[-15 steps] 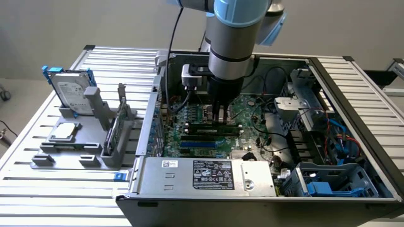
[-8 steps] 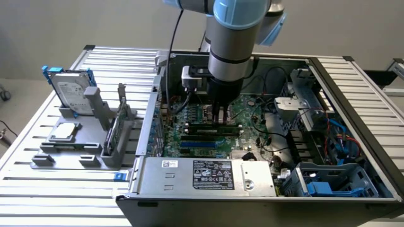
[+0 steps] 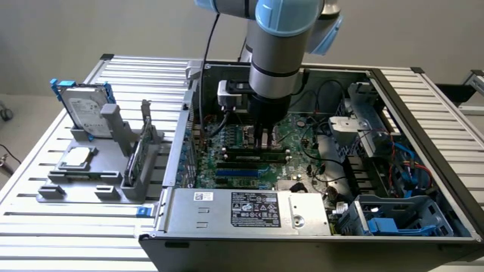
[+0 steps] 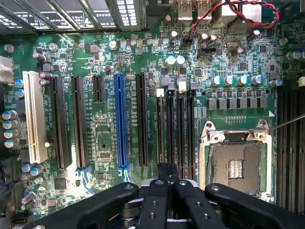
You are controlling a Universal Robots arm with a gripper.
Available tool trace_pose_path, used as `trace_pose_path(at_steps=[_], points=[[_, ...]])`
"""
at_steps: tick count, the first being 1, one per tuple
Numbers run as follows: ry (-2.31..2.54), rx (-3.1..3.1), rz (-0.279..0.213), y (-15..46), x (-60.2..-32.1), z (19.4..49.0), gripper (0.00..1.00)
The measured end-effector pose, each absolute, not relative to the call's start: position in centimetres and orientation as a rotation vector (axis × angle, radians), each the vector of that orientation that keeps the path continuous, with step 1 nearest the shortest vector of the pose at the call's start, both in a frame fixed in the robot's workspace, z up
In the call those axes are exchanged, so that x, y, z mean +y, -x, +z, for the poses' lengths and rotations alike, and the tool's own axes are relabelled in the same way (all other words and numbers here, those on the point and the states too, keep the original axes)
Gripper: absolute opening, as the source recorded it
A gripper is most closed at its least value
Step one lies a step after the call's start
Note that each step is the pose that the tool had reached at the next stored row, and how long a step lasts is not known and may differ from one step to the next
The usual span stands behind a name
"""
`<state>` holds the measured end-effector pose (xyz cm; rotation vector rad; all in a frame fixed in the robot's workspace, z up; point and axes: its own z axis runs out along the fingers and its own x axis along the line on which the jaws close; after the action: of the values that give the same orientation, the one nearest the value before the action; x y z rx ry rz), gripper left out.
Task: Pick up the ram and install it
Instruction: 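Press down the ram until it locks into place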
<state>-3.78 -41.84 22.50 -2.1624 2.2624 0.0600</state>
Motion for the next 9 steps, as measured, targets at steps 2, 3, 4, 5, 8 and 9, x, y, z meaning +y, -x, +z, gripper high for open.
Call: trace_pose_path(at_steps=[2, 3, 4, 5, 8, 9], points=[[2.162, 2.262, 0.061, 3.8, -41.8, 23.1, 0.11], [2.163, 2.263, 0.061, 3.8, -41.8, 23.5, 0.11], [2.163, 2.263, 0.061, 3.8, -41.8, 23.8, 0.11], [2.163, 2.263, 0.061, 3.8, -41.8, 24.2, 0.11], [2.163, 2.263, 0.060, 3.8, -41.8, 25.3, 0.11], [2.163, 2.263, 0.060, 3.8, -41.9, 25.4, 0.11]])
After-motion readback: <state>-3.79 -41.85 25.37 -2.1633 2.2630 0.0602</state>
